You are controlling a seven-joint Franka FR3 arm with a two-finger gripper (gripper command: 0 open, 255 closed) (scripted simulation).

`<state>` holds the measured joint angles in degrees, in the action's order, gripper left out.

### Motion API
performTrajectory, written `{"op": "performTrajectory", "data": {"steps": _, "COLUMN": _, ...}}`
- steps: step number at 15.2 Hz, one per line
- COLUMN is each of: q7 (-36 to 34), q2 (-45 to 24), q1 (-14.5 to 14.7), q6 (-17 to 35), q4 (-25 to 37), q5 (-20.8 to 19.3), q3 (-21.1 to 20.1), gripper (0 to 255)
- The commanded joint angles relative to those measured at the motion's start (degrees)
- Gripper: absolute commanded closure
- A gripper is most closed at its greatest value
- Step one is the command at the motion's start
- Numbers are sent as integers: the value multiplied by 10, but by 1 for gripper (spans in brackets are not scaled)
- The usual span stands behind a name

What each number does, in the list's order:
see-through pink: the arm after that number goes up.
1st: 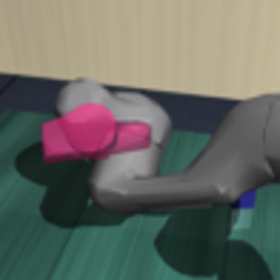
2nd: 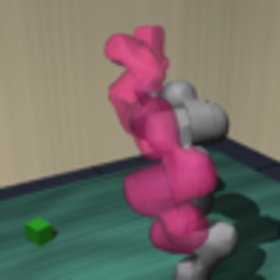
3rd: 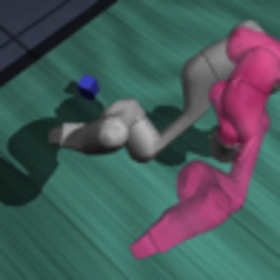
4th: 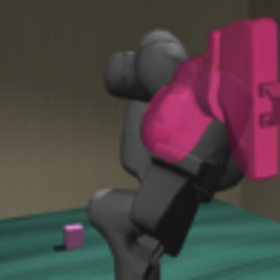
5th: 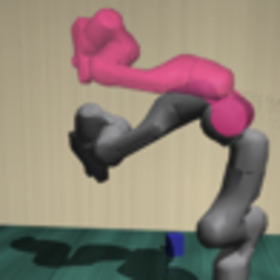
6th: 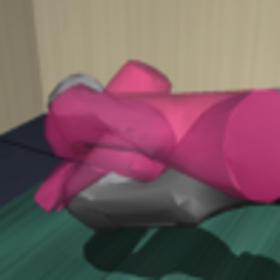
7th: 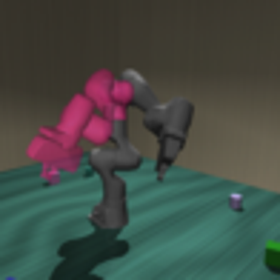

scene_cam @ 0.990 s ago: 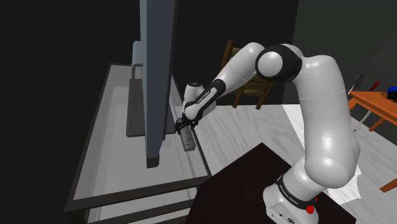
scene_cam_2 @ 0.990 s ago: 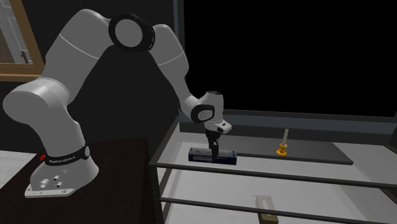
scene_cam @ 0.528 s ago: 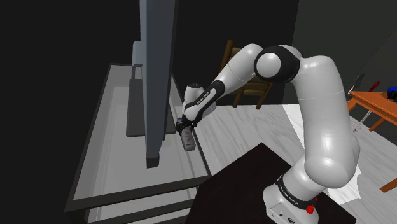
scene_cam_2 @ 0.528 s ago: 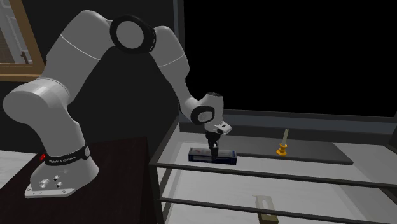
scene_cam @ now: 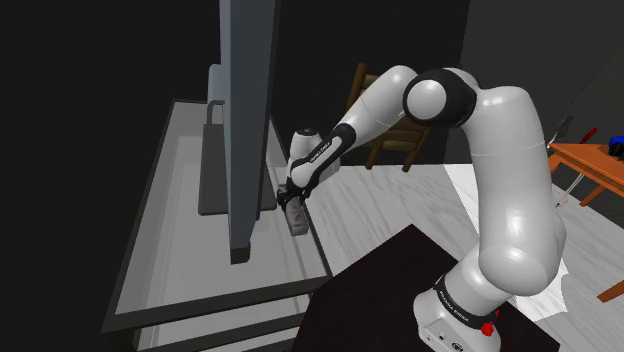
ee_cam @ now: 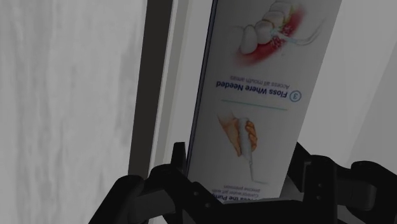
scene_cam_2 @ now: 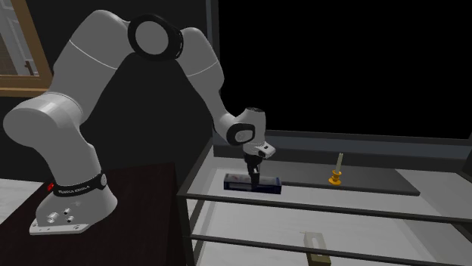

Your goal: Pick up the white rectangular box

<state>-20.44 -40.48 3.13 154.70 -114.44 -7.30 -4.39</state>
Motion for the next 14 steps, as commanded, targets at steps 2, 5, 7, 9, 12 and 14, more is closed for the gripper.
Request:
{"op": "performTrajectory", "data": {"steps": 2, "q7": 2, "q2": 21, "q1": -2, "q6": -14, "q4": -7, "q5": 2, "q3": -3, "gripper": 255}}
{"op": "performTrajectory", "data": {"steps": 5, "q7": 4, "q2": 42, "q1": -5, "q6": -28, "q4": -14, "q5": 5, "q3": -6, "gripper": 255}}
{"op": "performTrajectory", "data": {"steps": 7, "q7": 5, "q2": 56, "q1": -6, "q6": -38, "q4": -18, "q5": 7, "q3": -8, "gripper": 255}}
{"op": "performTrajectory", "data": {"steps": 9, "q7": 6, "q2": 70, "q1": -8, "q6": -48, "q4": -22, "q5": 8, "q3": -10, "gripper": 255}}
{"op": "performTrajectory", "data": {"steps": 12, "q7": 9, "q2": 90, "q1": -10, "q6": -64, "q4": -27, "q5": 12, "q3": -13, "gripper": 255}}
{"op": "performTrajectory", "data": {"steps": 14, "q7": 9, "q2": 91, "q1": -10, "q6": -64, "q4": -27, "q5": 12, "q3": -13, "gripper": 255}}
